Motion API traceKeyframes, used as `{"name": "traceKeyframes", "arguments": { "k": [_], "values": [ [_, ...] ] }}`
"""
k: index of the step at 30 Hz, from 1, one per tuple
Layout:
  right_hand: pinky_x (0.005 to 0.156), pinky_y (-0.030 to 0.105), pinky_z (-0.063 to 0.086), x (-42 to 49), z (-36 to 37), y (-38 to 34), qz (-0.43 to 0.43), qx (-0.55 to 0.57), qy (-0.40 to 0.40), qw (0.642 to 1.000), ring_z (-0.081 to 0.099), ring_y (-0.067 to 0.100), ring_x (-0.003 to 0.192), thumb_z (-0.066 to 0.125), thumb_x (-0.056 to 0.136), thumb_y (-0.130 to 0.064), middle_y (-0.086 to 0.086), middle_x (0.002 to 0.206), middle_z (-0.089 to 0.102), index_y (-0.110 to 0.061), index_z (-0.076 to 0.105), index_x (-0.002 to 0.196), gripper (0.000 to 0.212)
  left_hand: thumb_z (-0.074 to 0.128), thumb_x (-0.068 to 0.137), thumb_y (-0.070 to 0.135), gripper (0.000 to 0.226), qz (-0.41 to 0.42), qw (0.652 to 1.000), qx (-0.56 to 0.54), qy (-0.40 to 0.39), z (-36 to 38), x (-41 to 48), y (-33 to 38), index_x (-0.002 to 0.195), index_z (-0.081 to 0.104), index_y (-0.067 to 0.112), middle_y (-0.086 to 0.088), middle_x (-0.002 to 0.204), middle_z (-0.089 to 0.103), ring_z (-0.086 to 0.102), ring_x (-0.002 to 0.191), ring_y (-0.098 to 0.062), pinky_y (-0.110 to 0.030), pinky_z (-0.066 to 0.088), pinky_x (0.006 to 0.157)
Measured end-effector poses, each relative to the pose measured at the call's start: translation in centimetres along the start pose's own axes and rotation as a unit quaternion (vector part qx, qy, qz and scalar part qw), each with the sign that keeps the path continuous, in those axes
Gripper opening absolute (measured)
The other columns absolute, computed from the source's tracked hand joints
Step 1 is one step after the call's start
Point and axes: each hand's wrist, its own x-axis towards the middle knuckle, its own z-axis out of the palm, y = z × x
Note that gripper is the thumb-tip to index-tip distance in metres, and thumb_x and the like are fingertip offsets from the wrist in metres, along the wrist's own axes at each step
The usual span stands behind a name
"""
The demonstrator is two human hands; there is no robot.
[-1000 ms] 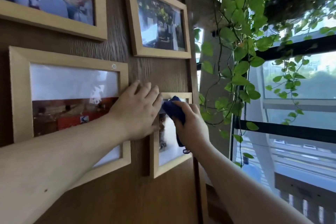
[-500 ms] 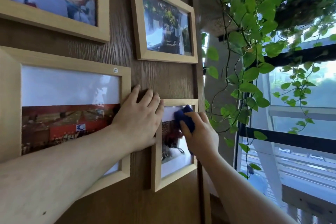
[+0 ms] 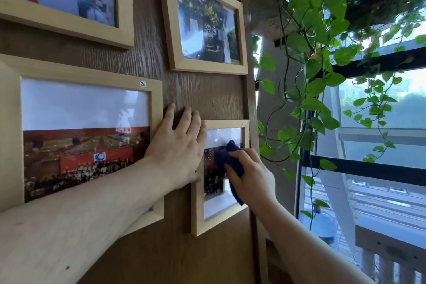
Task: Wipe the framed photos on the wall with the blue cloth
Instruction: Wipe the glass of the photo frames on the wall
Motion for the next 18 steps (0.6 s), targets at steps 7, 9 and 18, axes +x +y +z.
{"name": "traceKeyframes", "arguments": {
  "k": [7,9,18],
  "values": [
    [0.056,0.035,0.053,-1.1,0.1,-0.2,0.007,0.045,-0.023,0.999,0.061,0.014,0.081,0.062,0.082,-0.039,-0.014,0.111,0.057,-0.033,0.056,0.110,0.029,0.044,0.075,0.077,0.115,-0.006,0.999,0.020,-0.026,-0.2,0.2,0.4,0.145,-0.001,-0.002,-0.030,0.155,0.007,0.003,0.142,-0.045,-0.068,0.004,0.111],
    [0.055,0.030,0.052,-2.0,0.1,-1.4,-0.075,0.056,-0.042,0.995,0.060,0.010,0.079,0.057,0.083,-0.043,-0.012,0.113,0.057,-0.032,0.055,0.112,0.031,0.044,0.076,0.075,0.113,-0.009,0.999,0.023,-0.031,-0.4,0.2,0.5,0.145,-0.002,-0.002,-0.029,0.155,0.006,0.003,0.142,-0.045,-0.068,0.005,0.111],
    [0.057,0.035,0.051,-3.7,0.1,2.4,0.058,-0.003,-0.064,0.996,0.060,0.015,0.080,0.061,0.082,-0.038,-0.015,0.106,0.056,-0.035,0.055,0.108,0.027,0.045,0.075,0.076,0.116,-0.012,0.998,0.027,-0.047,-0.7,0.1,0.5,0.144,-0.005,-0.004,-0.030,0.155,0.004,0.002,0.143,-0.044,-0.068,0.003,0.112]
  ]
}}
